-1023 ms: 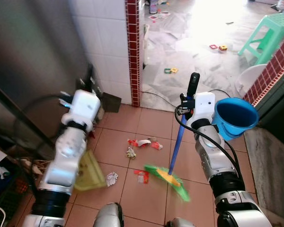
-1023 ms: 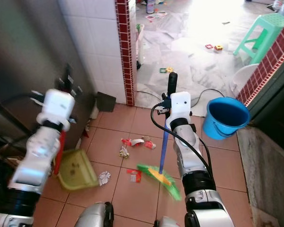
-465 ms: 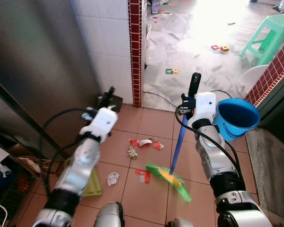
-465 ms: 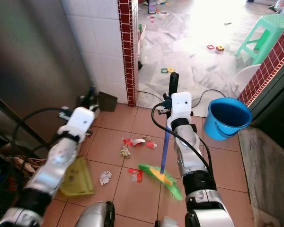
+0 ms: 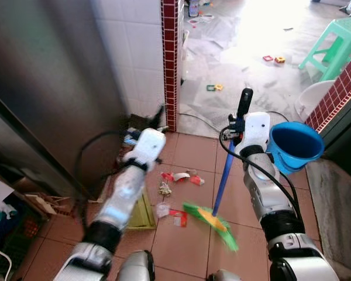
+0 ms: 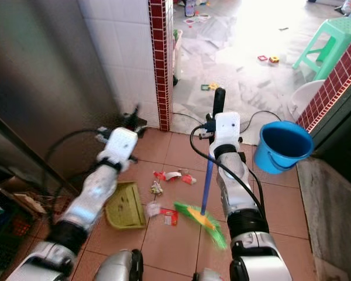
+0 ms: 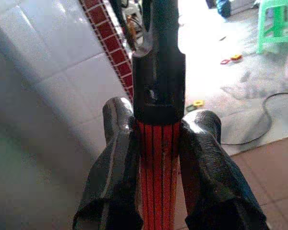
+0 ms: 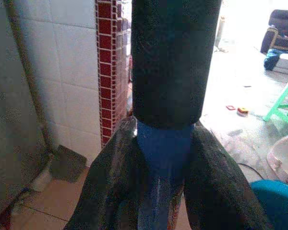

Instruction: Sweep floor

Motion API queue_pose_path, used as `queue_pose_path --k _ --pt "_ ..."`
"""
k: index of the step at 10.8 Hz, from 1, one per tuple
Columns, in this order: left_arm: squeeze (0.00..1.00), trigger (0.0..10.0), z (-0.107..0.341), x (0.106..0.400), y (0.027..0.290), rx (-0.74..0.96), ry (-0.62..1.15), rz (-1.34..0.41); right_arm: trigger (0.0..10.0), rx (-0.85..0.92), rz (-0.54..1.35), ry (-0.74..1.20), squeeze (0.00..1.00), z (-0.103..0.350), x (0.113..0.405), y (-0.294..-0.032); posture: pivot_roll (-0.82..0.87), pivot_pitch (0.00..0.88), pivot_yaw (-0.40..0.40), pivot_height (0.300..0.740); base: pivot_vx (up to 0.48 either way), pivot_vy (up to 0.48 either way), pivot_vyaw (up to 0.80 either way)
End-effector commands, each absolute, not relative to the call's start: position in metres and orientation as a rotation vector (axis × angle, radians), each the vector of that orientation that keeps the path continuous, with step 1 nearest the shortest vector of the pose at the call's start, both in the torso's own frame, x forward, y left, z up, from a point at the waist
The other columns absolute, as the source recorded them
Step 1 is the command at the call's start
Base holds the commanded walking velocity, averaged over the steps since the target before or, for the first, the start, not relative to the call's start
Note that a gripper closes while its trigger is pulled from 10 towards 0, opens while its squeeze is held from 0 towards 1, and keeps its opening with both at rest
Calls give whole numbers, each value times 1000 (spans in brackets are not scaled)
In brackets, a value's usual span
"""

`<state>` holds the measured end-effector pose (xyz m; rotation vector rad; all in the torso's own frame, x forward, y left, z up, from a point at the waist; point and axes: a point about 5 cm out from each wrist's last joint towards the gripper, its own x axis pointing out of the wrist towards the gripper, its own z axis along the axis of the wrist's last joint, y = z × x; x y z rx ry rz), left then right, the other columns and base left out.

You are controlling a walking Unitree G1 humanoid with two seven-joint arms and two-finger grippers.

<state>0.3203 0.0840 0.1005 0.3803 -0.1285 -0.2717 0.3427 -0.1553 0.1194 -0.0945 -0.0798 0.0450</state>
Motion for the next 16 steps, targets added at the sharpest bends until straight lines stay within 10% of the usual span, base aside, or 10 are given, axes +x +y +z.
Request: queue_pose_path --k 1,9,16 --pt "0 10000 104 322 78 373 -138 -308 10000 -116 13 -71 0 122 346 -162 -11 42 18 740 0 0 0" --pt "0 10000 164 332 110 391 -339 -279 10000 -134 -7 -55 0 119 348 -163 2 39 20 740 0 0 0" --pt "0 10000 132 323 111 297 -177 -298 10000 -103 -31 -74 0 122 348 -165 -10 52 22 740 0 0 0"
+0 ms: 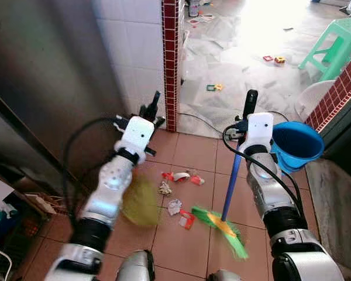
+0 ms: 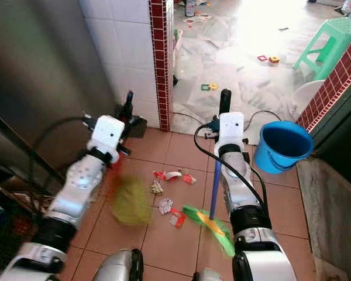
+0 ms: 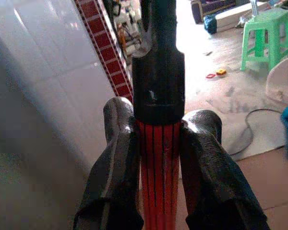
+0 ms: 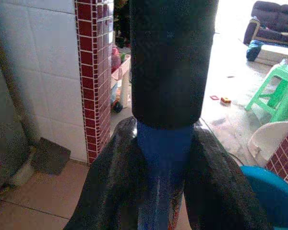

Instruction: Sweep floor

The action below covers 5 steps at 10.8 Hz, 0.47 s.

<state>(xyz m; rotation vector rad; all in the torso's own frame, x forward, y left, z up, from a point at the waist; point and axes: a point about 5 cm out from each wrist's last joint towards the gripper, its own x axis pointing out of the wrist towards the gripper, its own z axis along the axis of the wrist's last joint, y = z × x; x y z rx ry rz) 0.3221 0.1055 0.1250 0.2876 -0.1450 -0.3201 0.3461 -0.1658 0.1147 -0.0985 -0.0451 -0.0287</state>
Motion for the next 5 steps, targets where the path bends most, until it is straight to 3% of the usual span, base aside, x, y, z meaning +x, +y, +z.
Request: queue_pose_path --k 1,3,5 --pt "0 10000 127 322 108 273 -156 -292 10000 -15 -44 -102 0 130 352 -166 -12 55 23 740 0 0 0" --pt "0 10000 121 319 105 285 -134 -314 10000 21 -74 -153 0 152 365 -166 -12 60 24 740 0 0 0" --pt "0 10000 127 318 107 289 -145 -304 10000 -12 -38 -235 0 178 375 -147 4 104 28 740 0 0 0"
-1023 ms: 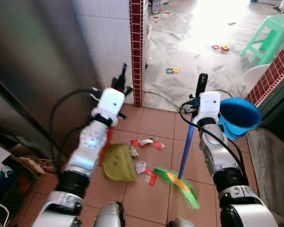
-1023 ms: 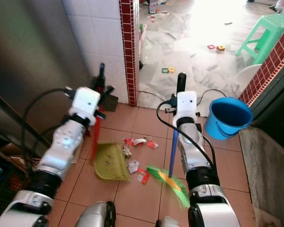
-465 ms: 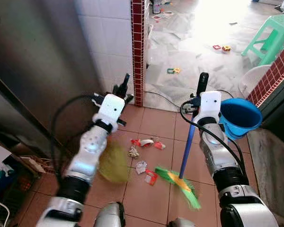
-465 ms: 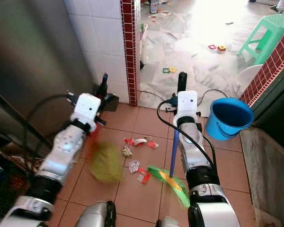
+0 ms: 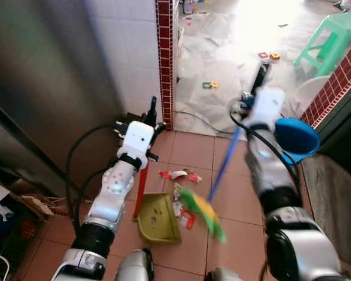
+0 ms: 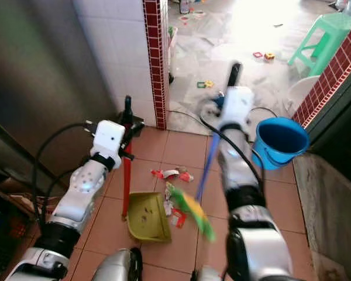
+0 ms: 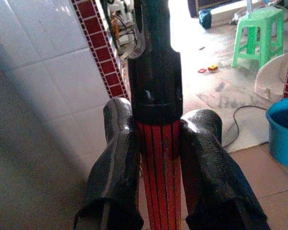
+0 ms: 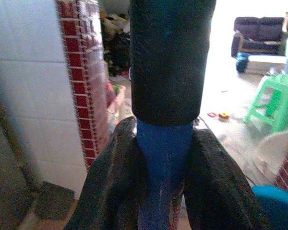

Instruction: Sweep floor

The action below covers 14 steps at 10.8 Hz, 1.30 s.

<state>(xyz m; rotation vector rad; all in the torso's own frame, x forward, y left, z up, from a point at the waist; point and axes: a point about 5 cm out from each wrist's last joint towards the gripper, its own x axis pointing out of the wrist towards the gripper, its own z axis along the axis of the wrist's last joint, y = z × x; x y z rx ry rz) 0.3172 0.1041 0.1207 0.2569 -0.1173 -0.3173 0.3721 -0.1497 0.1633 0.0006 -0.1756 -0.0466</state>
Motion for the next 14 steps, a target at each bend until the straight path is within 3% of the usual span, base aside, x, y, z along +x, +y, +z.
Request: queue_pose_path --k 1,3,5,7,10,14 --pt "0 10000 127 316 107 288 -146 -303 10000 2 -34 -254 0 182 375 -143 10 106 28 740 0 0 606" --pt "0 10000 125 309 109 267 -144 -285 10000 23 -13 -304 0 192 376 -126 18 99 19 740 0 0 213" --pt "0 10000 145 309 117 139 -179 -225 10000 -33 -20 -322 0 193 375 -133 16 103 13 740 0 0 0" --pt "0 10000 171 312 128 149 -267 -176 10000 -64 -52 -307 0 187 374 -144 17 102 13 740 0 0 0" --pt "0 10000 174 317 142 193 -269 -142 10000 -99 -70 -313 0 183 372 -149 11 98 17 740 0 0 0" --pt "0 10000 113 312 139 213 -70 -103 10000 -69 -99 -286 0 176 371 -154 -6 94 22 740 0 0 0"
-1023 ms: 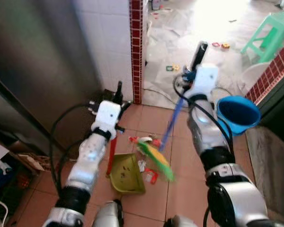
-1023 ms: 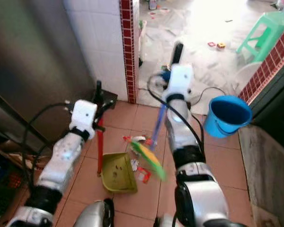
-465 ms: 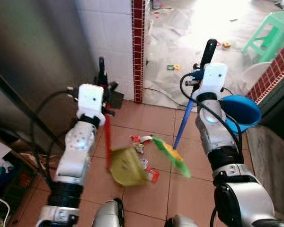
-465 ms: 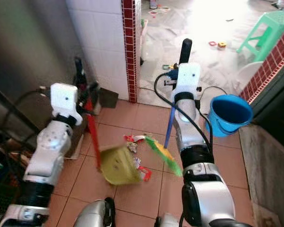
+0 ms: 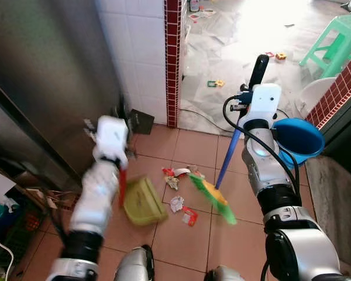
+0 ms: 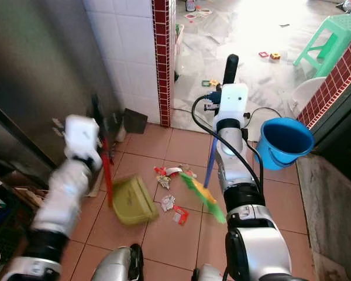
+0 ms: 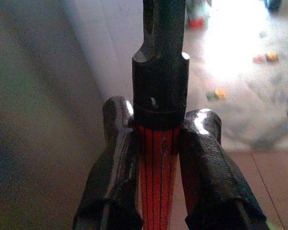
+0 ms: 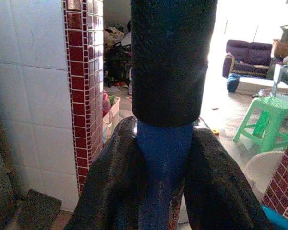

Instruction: Sweep floor

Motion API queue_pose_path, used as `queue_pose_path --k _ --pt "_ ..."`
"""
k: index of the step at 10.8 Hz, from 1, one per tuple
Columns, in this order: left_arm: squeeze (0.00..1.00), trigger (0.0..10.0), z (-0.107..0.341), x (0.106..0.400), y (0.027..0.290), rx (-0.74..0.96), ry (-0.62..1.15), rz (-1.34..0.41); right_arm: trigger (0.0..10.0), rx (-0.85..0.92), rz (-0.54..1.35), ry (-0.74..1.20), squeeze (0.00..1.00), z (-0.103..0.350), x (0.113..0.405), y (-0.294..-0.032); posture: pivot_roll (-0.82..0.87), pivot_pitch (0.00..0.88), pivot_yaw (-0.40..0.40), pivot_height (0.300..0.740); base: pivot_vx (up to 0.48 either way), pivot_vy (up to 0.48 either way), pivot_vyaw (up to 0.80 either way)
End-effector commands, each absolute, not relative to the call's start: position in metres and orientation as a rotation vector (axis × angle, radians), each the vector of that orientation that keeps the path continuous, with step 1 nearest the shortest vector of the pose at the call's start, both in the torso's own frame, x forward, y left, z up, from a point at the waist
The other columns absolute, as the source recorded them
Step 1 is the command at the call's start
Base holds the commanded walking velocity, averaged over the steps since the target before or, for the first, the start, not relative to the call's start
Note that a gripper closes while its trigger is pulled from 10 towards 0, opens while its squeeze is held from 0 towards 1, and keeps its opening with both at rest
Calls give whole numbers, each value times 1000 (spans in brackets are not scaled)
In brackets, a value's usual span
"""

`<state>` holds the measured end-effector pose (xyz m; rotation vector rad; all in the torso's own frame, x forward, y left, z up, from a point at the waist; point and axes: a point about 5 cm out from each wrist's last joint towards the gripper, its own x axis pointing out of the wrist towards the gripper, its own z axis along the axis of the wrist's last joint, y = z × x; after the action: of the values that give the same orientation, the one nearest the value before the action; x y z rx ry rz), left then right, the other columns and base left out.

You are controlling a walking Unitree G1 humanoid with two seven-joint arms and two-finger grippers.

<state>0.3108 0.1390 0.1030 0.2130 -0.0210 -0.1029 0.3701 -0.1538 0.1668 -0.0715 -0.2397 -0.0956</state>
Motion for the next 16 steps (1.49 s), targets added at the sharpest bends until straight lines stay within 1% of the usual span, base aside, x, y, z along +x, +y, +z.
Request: queue_pose_path --k 1,2,3,4,6,10,11,13,15,16 --pt "0 10000 108 314 134 248 -65 -115 10000 -68 -99 -286 0 176 370 -156 -8 94 21 740 0 0 0" --pt "0 10000 105 317 129 253 -62 -109 10000 -61 -102 -274 0 173 370 -157 -10 91 19 740 0 0 0" --pt "0 10000 101 320 122 224 -38 -131 10000 -37 -109 -256 0 170 370 -158 -10 89 17 740 0 0 0" --pt "0 10000 98 323 111 147 -18 -145 10000 -10 -104 -246 0 170 372 -154 -12 85 17 740 0 0 0" --pt "0 10000 88 323 95 88 36 -198 10000 3 -101 -239 0 171 374 -150 -14 79 17 740 0 0 0" --pt "0 10000 77 324 73 -122 133 -268 10000 47 -117 -200 0 165 375 -151 -17 67 16 740 0 0 0" --pt "0 10000 78 323 70 -149 126 -279 10000 56 -114 -186 0 163 376 -149 -14 65 12 740 0 0 0" --pt "0 10000 72 319 65 -148 138 -295 10000 86 -116 -154 0 160 377 -144 -19 62 11 740 0 0 0" --pt "0 10000 70 319 64 -155 149 -300 10000 260 -147 -65 0 153 379 -143 -17 63 13 740 0 0 0" --pt "0 10000 65 317 66 -160 171 -291 10000 335 -147 -45 0 157 382 -139 -17 62 14 740 0 0 0"
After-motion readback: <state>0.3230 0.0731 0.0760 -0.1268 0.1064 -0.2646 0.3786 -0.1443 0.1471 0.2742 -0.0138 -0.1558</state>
